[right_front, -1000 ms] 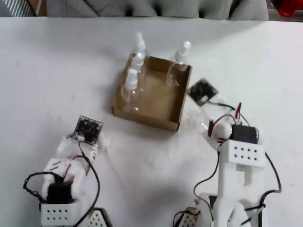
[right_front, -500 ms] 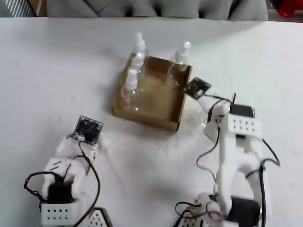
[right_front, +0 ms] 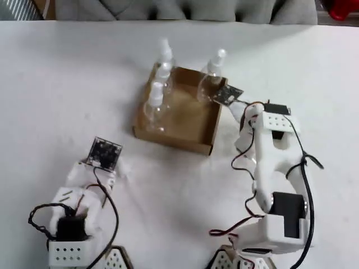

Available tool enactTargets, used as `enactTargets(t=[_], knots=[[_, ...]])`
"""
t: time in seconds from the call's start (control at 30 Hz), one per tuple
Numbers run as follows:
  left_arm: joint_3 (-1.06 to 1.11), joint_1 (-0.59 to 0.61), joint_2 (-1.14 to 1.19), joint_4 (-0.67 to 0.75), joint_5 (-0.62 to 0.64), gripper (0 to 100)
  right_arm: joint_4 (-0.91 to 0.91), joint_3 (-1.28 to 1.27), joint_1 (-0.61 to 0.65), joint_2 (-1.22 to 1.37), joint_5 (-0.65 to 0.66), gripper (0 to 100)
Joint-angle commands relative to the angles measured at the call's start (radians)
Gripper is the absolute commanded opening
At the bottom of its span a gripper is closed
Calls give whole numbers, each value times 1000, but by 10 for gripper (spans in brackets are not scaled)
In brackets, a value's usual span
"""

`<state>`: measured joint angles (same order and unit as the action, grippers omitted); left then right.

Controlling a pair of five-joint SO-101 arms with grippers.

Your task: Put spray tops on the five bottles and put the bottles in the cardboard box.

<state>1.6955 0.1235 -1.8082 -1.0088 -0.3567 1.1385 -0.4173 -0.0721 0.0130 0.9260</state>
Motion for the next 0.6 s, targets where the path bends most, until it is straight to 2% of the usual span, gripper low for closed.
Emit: enactTargets(t=[0.0,0.57], knots=[[-2,7,-16,23,-6,24,-27,52,45,-8,-15,320],[-2,7,-16,20,-6,24,-47,52,18,-5,44,322]])
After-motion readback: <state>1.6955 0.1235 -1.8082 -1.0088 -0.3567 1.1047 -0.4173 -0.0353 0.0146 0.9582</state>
